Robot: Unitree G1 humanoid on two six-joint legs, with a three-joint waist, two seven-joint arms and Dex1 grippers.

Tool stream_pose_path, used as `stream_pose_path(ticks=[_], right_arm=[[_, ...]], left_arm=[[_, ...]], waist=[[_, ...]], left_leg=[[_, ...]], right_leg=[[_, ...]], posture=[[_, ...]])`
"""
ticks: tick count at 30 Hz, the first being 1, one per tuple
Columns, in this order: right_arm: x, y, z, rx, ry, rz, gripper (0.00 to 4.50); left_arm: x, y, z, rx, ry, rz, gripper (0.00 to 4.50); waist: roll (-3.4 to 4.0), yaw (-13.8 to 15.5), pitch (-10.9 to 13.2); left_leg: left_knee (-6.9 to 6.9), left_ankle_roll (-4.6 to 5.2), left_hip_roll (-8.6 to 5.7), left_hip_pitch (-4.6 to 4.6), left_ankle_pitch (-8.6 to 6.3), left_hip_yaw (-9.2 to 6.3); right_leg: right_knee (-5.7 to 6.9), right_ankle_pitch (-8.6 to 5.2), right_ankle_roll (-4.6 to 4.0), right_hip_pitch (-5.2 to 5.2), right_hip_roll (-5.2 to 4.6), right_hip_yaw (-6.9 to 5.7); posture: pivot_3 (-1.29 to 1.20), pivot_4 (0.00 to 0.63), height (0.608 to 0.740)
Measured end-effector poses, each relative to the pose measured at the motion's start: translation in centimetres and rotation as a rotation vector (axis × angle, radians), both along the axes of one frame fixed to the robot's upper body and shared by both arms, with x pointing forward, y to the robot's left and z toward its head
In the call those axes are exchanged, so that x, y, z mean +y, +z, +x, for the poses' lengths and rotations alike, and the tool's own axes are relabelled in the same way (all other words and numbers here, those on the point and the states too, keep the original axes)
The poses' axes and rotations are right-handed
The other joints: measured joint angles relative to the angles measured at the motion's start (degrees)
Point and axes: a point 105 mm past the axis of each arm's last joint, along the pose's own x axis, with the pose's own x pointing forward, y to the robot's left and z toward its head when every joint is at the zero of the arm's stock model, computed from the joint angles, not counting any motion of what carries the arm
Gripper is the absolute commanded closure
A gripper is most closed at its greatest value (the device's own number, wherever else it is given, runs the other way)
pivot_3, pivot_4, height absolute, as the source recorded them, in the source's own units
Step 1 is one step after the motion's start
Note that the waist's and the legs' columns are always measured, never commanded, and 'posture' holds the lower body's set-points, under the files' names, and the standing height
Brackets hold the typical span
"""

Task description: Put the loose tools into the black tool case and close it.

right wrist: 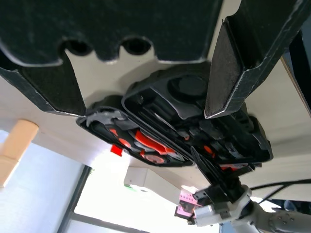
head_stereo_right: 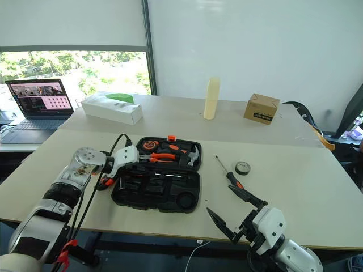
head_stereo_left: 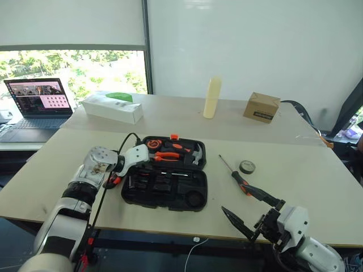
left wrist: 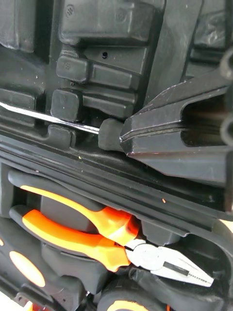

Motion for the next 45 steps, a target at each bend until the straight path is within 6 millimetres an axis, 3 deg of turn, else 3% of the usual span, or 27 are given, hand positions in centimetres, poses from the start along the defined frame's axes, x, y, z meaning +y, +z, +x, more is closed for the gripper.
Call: stream_pose_path(ticks=[1, 2, 3, 5, 9, 11, 13, 15, 21, 25, 29, 33, 40, 43, 45], right_arm=[[-0.6, -0.1, -0.4, 0.014, -0.023, 0.005, 0.0], [-1.4, -0.1, -0.9, 0.028, -0.053, 0.014, 0.0], [-2.1, 0.0, -1.3, 0.036, -0.079, 0.016, 0.0], [-3.7, -0.7, -2.4, 0.086, -0.143, 0.009, 0.0], [-6.3, -2.7, -4.1, 0.191, -0.232, -0.017, 0.0], [-7.3, -3.4, -4.4, 0.221, -0.267, -0.025, 0.0], [-7.9, -3.9, -4.1, 0.256, -0.293, -0.037, 0.0], [-8.8, -3.5, -2.0, 0.293, -0.329, -0.052, 0.0], [-6.7, 1.1, 6.5, 0.369, -0.216, -0.17, 0.0], [-5.0, -0.2, 10.2, 0.573, -0.192, -0.226, 0.0], [-4.8, -1.7, 12.8, 0.676, -0.239, -0.29, 0.0], [-3.5, -2.1, 14.7, 0.707, -0.234, -0.303, 1.11], [-2.9, -2.7, 15.3, 0.763, -0.228, -0.318, 3.4], [-3.1, -2.4, 14.8, 0.741, -0.2, -0.332, 3.57], [-2.8, -1.0, 14.5, 0.66, -0.145, -0.318, 3.57]], left_arm=[[0.2, 0.1, -0.2, -0.002, 0.003, -0.034, 4.46], [0.4, 0.0, -0.6, 0.0, -0.003, -0.09, 3.96], [0.7, -0.2, -1.1, 0.008, -0.007, -0.133, 3.93], [1.9, 0.3, -2.6, 0.01, -0.04, -0.252, 3.22], [6.9, 2.7, -5.1, -0.06, -0.026, -0.338, 1.97], [9.5, 2.4, -6.7, -0.02, 0.024, -0.336, 1.39], [10.5, 2.0, -7.9, 0.013, 0.044, -0.347, 0.79], [10.9, 1.1, -9.3, 0.074, 0.049, -0.369, 0.02], [8.7, 1.7, -11.1, 0.123, -0.047, -0.417, 0.02], [7.4, 1.2, -11.5, 0.141, -0.074, -0.441, 0.02], [6.8, 1.2, -11.3, 0.122, -0.078, -0.446, 0.02], [6.6, 1.3, -11.3, 0.109, -0.07, -0.447, 0.0], [6.9, 0.6, -12.0, 0.133, -0.058, -0.448, 0.0], [7.1, 1.0, -12.2, 0.112, -0.046, -0.453, 0.0], [7.2, 1.4, -12.3, 0.096, -0.029, -0.476, 0.0]], waist=[[0.03, -0.1, 0.0], [0.03, -0.1, 0.0], [0.03, -0.2, 0.0], [-0.12, -0.7, 0.1], [-0.11, -1.3, 0.1], [-0.04, -1.7, 0.1], [0.0, -1.5, 0.1], [-0.03, -1.5, 0.1], [-0.07, -1.5, 0.2], [-0.09, -0.7, 0.2], [-0.09, -0.5, 0.2], [-0.08, -0.6, 0.2], [-0.08, -0.9, 0.2], [-0.07, -0.8, 0.2], [-0.02, -0.9, 0.2]], left_leg=[[-0.02, 0.01, 0.01, 0.01, -0.01, 0.01], [-0.03, 0.02, 0.04, -0.04, -0.01, 0.02], [-0.05, 0.02, 0.05, -0.05, -0.01, 0.02], [-0.04, 0.01, 0.19, -0.2, -0.01, 0.05], [-0.14, 0.01, 0.31, -0.1, -0.02, 0.04], [-0.19, 0.05, 0.33, 0.06, -0.05, 0.19], [-0.18, 0.08, 0.31, 0.08, -0.07, 0.22], [-0.1, 0.1, 0.26, 0.08, -0.07, 0.31], [-0.14, 0.13, 0.3, 0.1, 0.1, 0.32], [-0.55, 0.12, 0.19, -0.04, 0.1, 0.26], [-0.51, 0.04, 0.07, -0.99, 0.16, 0.28], [-0.51, 0.07, 0.08, -1.12, 0.14, 0.3], [-0.42, 0.19, 0.06, -1.25, 0.07, 0.29], [-0.41, 0.23, 0.06, -1.26, 0.05, 0.27], [-0.41, 0.22, 0.07, -1.26, 0.05, 0.27]], right_leg=[[0.01, 0.0, 0.0, -0.02, 0.01, 0.05], [0.0, 0.0, 0.0, -0.11, 0.03, 0.08], [0.0, 0.0, -0.01, -0.13, 0.04, 0.09], [-0.02, 0.01, -0.05, -0.3, 0.14, 0.11], [-0.06, -0.05, -0.1, -0.27, 0.12, 0.11], [-0.06, -0.07, -0.09, -0.22, 0.08, 0.31], [-0.09, -0.22, -0.08, -0.21, 0.0, 0.34], [-0.1, -0.19, -0.07, -0.21, -0.12, 0.45], [-0.14, 0.17, -0.47, -0.27, 0.02, 0.52], [-0.19, 0.16, -0.31, -0.48, 0.2, 0.38], [-0.21, 0.2, -0.2, -1.3, 0.22, 0.46], [-0.29, 0.25, -0.04, -1.28, 0.2, 0.4], [-0.41, 0.36, 0.21, -1.23, 0.02, 0.33], [-0.42, 0.37, 0.23, -1.23, -0.01, 0.33], [-0.41, 0.37, 0.23, -1.26, 0.0, 0.34]], posture=[[0.0, 0.15, 0.74], [0.0, 0.15, 0.74], [0.0, 0.15, 0.74], [0.0, 0.15, 0.74], [0.0, 0.15, 0.74], [0.0, 0.15, 0.74], [0.0, 0.15, 0.74], [0.0, 0.15, 0.74], [0.0, 0.15, 0.74], [0.0, 0.15, 0.74], [0.0, 0.15, 0.74], [0.0, 0.15, 0.74], [0.0, 0.15, 0.74], [0.0, 0.15, 0.74], [0.0, 0.15, 0.74]])
